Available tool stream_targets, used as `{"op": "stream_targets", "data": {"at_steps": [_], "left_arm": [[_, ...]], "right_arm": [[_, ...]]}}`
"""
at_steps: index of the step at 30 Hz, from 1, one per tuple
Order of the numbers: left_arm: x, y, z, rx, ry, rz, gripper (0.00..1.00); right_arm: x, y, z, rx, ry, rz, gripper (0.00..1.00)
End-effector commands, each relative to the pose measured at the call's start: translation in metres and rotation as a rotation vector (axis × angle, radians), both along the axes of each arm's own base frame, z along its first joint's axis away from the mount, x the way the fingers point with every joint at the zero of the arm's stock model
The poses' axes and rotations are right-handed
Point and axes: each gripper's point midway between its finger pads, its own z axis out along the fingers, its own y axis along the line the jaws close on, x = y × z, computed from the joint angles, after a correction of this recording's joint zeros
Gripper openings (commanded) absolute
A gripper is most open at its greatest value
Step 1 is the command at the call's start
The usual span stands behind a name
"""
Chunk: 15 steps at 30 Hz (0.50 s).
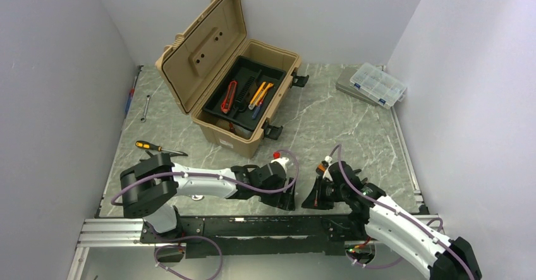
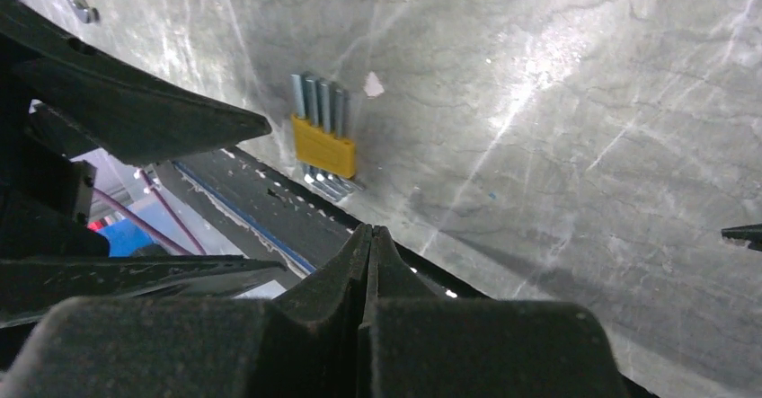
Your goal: Pack the tool kit
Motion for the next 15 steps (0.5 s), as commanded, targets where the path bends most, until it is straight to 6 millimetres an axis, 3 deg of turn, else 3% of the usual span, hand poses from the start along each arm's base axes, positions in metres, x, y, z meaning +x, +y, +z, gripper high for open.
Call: {"op": "stream_targets", "data": {"at_steps": [1, 15], "left_arm": [[0.004, -0.008, -0.004, -0.007, 0.022, 0.036, 0.77], [-0.003, -0.015, -0.023, -0.005, 0.108, 0.016, 0.64]], "right_arm": [[0.0, 0.01, 0.0, 0.049, 0.008, 0.015, 0.0], [0.003, 0.014, -0.017, 0.027, 0.038, 0.022, 0.0]]}}
